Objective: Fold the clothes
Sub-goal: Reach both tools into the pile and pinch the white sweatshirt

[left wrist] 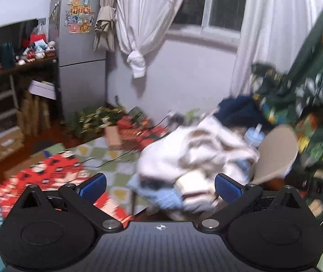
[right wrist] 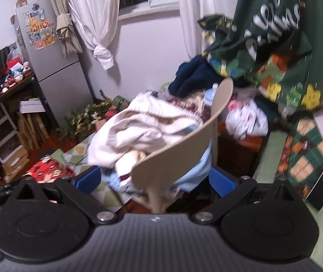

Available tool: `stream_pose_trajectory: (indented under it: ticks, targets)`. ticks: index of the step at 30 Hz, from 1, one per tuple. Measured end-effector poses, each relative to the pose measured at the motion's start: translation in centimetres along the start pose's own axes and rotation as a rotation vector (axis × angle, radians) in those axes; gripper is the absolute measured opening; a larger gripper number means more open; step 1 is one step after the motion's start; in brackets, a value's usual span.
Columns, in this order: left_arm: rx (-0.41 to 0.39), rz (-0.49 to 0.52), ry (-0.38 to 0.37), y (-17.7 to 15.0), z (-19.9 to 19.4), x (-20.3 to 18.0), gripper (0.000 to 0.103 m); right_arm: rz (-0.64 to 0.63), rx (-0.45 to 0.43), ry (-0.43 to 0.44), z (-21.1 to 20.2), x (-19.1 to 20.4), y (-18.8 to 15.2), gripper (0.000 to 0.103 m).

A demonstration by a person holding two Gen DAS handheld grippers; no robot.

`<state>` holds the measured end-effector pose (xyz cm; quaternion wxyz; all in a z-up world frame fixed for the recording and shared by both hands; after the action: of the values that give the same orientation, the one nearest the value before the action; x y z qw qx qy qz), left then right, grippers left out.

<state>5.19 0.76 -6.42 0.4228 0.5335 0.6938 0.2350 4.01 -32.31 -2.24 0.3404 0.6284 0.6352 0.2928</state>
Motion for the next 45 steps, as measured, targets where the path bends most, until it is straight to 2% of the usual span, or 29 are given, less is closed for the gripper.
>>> stream_pose_trajectory:
  ticks: [3, 8, 12, 15, 18, 23, 25, 29, 30, 31, 32, 33, 34, 38, 41, 45]
  targets:
    - [0.005, -0.033, -0.027, 0.5, 2.3, 0.0, 0.103, -0.040, -0.025, 0.001, 1.2, -0.5, 0.8, 0.103]
    - [0.017, 0.040, -0.098, 0.8, 5.9, -1.5, 0.103, -0.060, -0.075, 0.048, 2.5, -1.8, 3.2, 0.103]
    - [0.085, 0.073, -0.117, 1.3, 9.7, -3.1, 0.103, -0.127, -0.122, 0.053, 3.6, -2.0, 5.5, 0.103]
    - [0.159, 0.062, -0.161, 1.8, 12.6, -4.0, 0.102, -0.173, -0.126, 0.076, 5.3, -1.7, 7.2, 0.103]
    - [0.214, 0.080, -0.169, 1.9, 15.7, -4.9, 0.094, -0.212, -0.109, 0.111, 7.9, -1.8, 8.6, 0.103]
    - [0.268, 0.105, -0.097, 1.4, 20.7, -5.0, 0.061, -0.209, -0.160, 0.145, 10.9, -2.5, 9.2, 0.103]
    - [0.286, 0.098, -0.079, 1.4, 22.5, -4.9, 0.060, -0.184, -0.180, 0.147, 11.9, -3.0, 9.4, 0.103]
    - [0.313, 0.014, -0.098, 1.4, 24.7, -4.3, 0.058, -0.171, -0.162, 0.168, 13.5, -3.3, 9.5, 0.103]
    - [0.305, 0.003, -0.088, 1.4, 24.8, -4.3, 0.051, -0.164, -0.161, 0.177, 13.9, -3.4, 9.5, 0.103]
    - [0.294, -0.003, -0.069, 1.4, 24.9, -4.2, 0.030, -0.156, -0.161, 0.190, 14.1, -3.4, 9.5, 0.103]
    - [0.287, -0.008, -0.062, 1.4, 24.8, -4.2, 0.023, -0.148, -0.161, 0.205, 14.3, -3.5, 9.4, 0.103]
    - [0.284, -0.009, -0.075, 1.4, 24.6, -4.1, 0.021, -0.139, -0.161, 0.219, 14.6, -3.6, 9.3, 0.103]
    - [0.278, -0.009, -0.091, 1.4, 24.1, -4.1, 0.013, -0.130, -0.165, 0.239, 14.6, -3.6, 9.2, 0.103]
    - [0.212, -0.026, -0.131, 2.0, 21.2, -3.6, 0.008, -0.118, -0.190, 0.275, 14.2, -3.6, 9.0, 0.103]
    - [0.144, -0.007, -0.121, 2.3, 18.2, -3.0, 0.007, -0.115, -0.200, 0.278, 13.5, -3.4, 8.6, 0.102]
    - [0.088, -0.035, -0.133, 2.8, 13.4, -0.8, 0.007, -0.117, -0.196, 0.310, 11.9, -2.6, 7.9, 0.102]
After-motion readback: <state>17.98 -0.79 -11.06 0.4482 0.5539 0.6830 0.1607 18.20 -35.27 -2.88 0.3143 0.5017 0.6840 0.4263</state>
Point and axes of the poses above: each gripper's, at about its wrist camera, not at the fingertips, and z roughly the way its jaws point, x to its left, y to its top, the point moved 2 cm from there along z, roughly the way its jaws point, and after that the axes turned 14 degrees about -z, right-handed, at the moved point
